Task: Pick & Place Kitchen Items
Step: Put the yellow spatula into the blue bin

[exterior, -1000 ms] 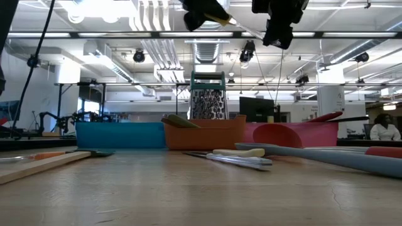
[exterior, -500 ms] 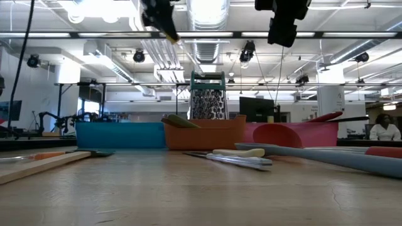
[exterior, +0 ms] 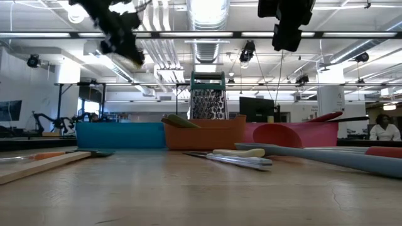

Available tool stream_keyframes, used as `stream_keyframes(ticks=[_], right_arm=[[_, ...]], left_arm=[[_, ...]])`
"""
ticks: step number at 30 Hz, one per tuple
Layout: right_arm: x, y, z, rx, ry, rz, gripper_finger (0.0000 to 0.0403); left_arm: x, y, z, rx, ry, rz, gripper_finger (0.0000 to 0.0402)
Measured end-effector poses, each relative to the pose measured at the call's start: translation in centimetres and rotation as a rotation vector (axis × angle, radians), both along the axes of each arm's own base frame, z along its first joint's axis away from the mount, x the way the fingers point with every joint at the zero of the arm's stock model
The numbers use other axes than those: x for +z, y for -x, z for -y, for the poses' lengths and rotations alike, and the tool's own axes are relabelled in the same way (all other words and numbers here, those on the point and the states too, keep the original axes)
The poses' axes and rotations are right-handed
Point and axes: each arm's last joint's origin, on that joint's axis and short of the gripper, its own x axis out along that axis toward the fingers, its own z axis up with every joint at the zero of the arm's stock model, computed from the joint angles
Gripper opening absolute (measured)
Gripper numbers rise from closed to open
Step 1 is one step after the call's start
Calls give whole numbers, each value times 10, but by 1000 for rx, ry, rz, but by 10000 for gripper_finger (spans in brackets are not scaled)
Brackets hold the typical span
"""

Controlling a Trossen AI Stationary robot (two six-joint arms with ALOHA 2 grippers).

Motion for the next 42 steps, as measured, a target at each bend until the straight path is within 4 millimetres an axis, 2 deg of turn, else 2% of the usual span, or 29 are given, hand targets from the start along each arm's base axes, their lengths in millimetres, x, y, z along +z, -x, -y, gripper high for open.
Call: stream_keyframes(ticks=[6,11,16,24,42], right_arm=[[0,0,0,3,2,2,57],[0,0,0,3,3,5,59],[0,-1,0,-2,4,12,64],[1,-2,1,-34,-12,21,61],[1,-2,1,-37,-13,17,72]], left_arm=[[-50,23,-22,91,160,-7,29],[-70,33,-42,166,199,11,29],[-81,29,-66,177,218,76,29],[-122,15,-93,175,359,2,29],[-161,22,-117,246,430,-133,29]])
